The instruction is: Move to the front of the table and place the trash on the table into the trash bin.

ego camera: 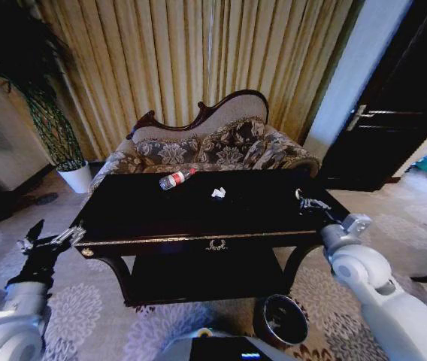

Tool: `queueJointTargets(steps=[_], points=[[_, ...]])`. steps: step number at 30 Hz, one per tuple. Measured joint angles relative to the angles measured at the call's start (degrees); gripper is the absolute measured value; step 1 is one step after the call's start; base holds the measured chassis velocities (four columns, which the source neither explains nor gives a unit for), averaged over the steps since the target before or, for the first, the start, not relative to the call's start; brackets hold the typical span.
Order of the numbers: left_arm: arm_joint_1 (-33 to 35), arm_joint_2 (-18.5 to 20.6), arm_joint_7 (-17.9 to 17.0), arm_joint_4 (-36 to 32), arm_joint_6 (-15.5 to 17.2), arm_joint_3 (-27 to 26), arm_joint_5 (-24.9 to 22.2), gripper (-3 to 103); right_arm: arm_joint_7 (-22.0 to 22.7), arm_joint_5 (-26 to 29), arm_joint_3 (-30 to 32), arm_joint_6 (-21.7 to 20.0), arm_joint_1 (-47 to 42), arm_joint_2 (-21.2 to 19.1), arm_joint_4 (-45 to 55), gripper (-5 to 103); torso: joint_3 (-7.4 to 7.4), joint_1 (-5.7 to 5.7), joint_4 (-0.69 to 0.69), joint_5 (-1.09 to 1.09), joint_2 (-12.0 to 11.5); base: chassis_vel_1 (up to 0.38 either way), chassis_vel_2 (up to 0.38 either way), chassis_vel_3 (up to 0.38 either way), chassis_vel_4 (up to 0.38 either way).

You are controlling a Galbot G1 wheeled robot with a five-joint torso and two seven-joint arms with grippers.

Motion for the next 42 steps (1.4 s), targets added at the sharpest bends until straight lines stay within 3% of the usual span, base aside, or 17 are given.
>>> queueJointTargets(steps=[30, 42], points=[[0.74, -0.42, 0.02, 0.0, -0.25, -0.21, 0.33, 100, -0.09, -1.68, -0.65, 0.14, -0.38, 1.14, -0.41, 0, -0.01, -0.01, 0.0, -0.01, 0.0, 0.116, -0.118, -0.119, 0.113], [1.05, -0.62, -0.05, 0.0, -1.65, -0.61, 0.18, 100, -3.85, -7.31, -4.7, 1.98, -0.78, 4.48, -7.49, 0, -0.01, -0.01, 0.01, -0.01, 0.01, 0.071, -0.079, -0.06, 0.064]])
